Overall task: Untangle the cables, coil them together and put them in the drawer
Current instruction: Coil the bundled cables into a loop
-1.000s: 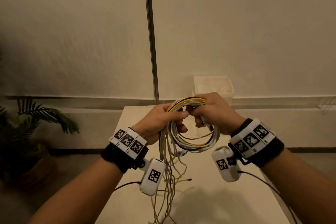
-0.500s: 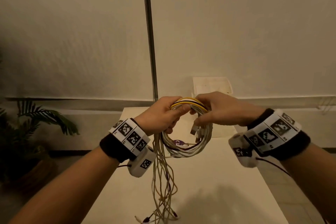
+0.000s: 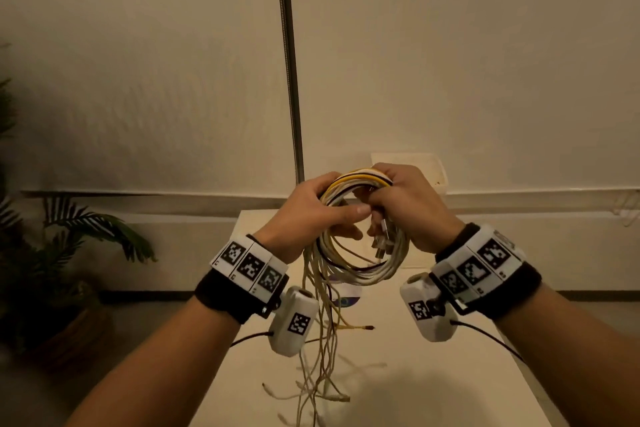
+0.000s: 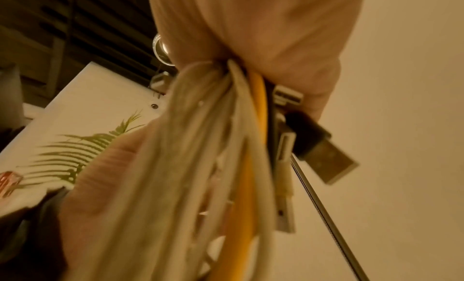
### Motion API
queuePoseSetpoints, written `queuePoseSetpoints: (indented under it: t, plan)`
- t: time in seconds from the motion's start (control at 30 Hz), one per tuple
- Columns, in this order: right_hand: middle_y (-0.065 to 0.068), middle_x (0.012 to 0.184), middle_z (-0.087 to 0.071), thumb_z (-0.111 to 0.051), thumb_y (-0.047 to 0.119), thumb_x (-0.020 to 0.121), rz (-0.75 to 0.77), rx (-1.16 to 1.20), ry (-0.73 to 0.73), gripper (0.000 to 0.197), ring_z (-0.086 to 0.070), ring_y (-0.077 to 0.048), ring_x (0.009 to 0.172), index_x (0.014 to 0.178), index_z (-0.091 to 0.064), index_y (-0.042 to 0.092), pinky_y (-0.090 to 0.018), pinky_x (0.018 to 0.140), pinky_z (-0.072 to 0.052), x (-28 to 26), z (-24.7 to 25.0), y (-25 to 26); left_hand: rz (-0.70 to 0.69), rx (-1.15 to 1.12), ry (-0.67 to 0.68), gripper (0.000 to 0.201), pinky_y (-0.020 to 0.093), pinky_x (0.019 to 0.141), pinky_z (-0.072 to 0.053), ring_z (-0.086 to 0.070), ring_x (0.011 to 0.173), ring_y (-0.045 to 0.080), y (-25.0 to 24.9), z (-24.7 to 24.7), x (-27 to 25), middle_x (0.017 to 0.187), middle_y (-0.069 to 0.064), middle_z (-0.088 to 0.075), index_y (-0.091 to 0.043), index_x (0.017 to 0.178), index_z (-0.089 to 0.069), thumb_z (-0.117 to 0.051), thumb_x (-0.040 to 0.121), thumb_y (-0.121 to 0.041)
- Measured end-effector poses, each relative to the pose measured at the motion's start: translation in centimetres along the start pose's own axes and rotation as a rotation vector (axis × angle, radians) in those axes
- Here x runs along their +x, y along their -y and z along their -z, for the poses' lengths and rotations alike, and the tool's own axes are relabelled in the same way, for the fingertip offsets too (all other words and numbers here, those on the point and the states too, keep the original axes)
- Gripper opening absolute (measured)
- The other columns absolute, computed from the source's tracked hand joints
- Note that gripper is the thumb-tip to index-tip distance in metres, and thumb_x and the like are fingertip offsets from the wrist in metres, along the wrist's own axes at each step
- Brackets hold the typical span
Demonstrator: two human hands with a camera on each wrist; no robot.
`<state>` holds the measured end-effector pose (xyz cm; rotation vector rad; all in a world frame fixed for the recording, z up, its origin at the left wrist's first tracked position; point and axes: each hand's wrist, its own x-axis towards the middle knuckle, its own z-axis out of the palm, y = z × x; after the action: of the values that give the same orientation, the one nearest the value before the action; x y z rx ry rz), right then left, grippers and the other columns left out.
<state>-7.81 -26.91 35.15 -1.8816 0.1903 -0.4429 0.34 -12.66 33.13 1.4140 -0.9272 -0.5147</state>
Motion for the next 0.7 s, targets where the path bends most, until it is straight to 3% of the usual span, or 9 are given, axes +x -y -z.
queuePoseSetpoints:
  t: [0.17, 0.23, 0.3, 0.33, 0.4, 0.47, 0.57, 0.63, 0.7]
  plan:
    - [-0.018, 0.055, -0.053, -0.046, -0.014, 0.079, -0.05, 0.165, -0.072, 0.021, -0.052, -0.028, 0.045, 0.085, -0.062, -0.002, -0.042, 0.053, -0.053, -0.3, -0.8, -0.8, 0.004, -0.066, -0.099, 0.04, 0.035, 0.068, -0.058, -0.069, 0.07, 0.026, 1.7, 0.2, -0.8, 0.083, 0.003, -0.072, -0.01, 0.109, -0.066, -0.077, 0.072, -0.017]
    - [-0.018, 0.052, -0.05, -0.046, -0.014, 0.079, -0.087, 0.281, -0.124, 0.019, -0.051, -0.03, 0.047, 0.083, -0.061, -0.002, -0.044, 0.053, -0.054, -0.4, -0.7, -1.1, 0.045, -0.1, -0.165, 0.033, 0.041, 0.068, -0.056, -0.067, 0.065, 0.024, 2.9, 0.2, -1.4, 0.071, 0.003, -0.066, -0.009, 0.095, -0.066, -0.08, 0.07, -0.026]
    - [-0.019, 0.054, -0.051, -0.047, -0.013, 0.082, -0.096, 0.352, -0.155, 0.018, -0.052, -0.03, 0.048, 0.088, -0.061, -0.004, -0.044, 0.056, -0.054, -0.4, -0.4, -1.4, 0.08, -0.224, -0.183, 0.038, 0.049, 0.075, -0.052, -0.063, 0.059, 0.022, 3.7, -0.3, -1.7, 0.063, 0.003, -0.058, -0.007, 0.087, -0.062, -0.078, 0.072, -0.037]
    - [-0.019, 0.055, -0.051, -0.047, -0.011, 0.083, -0.094, 0.385, -0.151, 0.018, -0.053, -0.029, 0.049, 0.091, -0.06, -0.004, -0.044, 0.058, -0.054, -0.6, -0.4, -1.7, 0.091, -0.296, -0.201, 0.04, 0.046, 0.074, -0.053, -0.06, 0.055, 0.02, 3.7, -0.7, -1.7, 0.06, 0.002, -0.053, -0.006, 0.087, -0.059, -0.075, 0.075, -0.041]
    - [-0.016, 0.057, -0.052, -0.047, -0.009, 0.086, -0.086, 0.508, -0.099, 0.017, -0.055, -0.028, 0.051, 0.096, -0.059, -0.002, -0.04, 0.058, -0.053, -1.2, -0.7, -2.3, 0.079, -0.414, -0.242, 0.038, 0.03, 0.055, -0.051, -0.047, 0.046, 0.012, 3.2, -1.4, -1.6, 0.055, -0.001, -0.042, -0.007, 0.084, -0.054, -0.067, 0.078, -0.041]
    - [-0.013, 0.059, -0.054, -0.051, -0.003, 0.09, -0.085, 0.646, -0.022, 0.014, -0.058, -0.028, 0.055, 0.101, -0.058, 0.002, -0.036, 0.056, -0.054, -1.9, -0.9, -2.6, 0.058, -0.448, -0.252, 0.034, 0.02, 0.039, -0.035, -0.03, 0.041, 0.007, 2.7, -2.0, -1.5, 0.053, -0.005, -0.031, -0.011, 0.077, -0.049, -0.062, 0.079, -0.042]
    - [-0.012, 0.066, -0.062, -0.062, 0.006, 0.085, -0.109, 0.784, 0.113, 0.019, -0.064, -0.031, 0.071, 0.104, -0.058, 0.004, -0.042, 0.067, -0.057, -2.9, -0.4, -3.0, 0.038, -0.377, -0.228, 0.034, 0.017, 0.037, -0.023, -0.022, 0.042, 0.006, 2.4, -1.9, -1.6, 0.055, -0.005, -0.027, -0.014, 0.075, -0.045, -0.058, 0.083, -0.045]
    - [-0.016, 0.077, -0.066, -0.066, 0.008, 0.079, -0.099, 0.676, 0.204, 0.027, -0.067, -0.034, 0.082, 0.105, -0.058, 0.002, -0.045, 0.073, -0.057, -3.3, 0.7, -2.7, 0.003, -0.278, -0.195, 0.033, 0.017, 0.039, -0.02, -0.02, 0.043, 0.008, 2.1, -1.4, -1.5, 0.057, -0.003, -0.025, -0.014, 0.076, -0.045, -0.055, 0.086, -0.043]
    - [-0.02, 0.086, -0.067, -0.071, 0.007, 0.077, -0.094, 0.411, 0.249, 0.032, -0.07, -0.034, 0.086, 0.106, -0.059, 0.0, -0.042, 0.074, -0.058, -3.2, 1.6, -1.8, -0.022, -0.163, -0.147, 0.034, 0.017, 0.04, -0.02, -0.021, 0.044, 0.01, 1.5, -0.8, -1.4, 0.059, 0.0, -0.025, -0.008, 0.081, -0.048, -0.055, 0.088, -0.04]
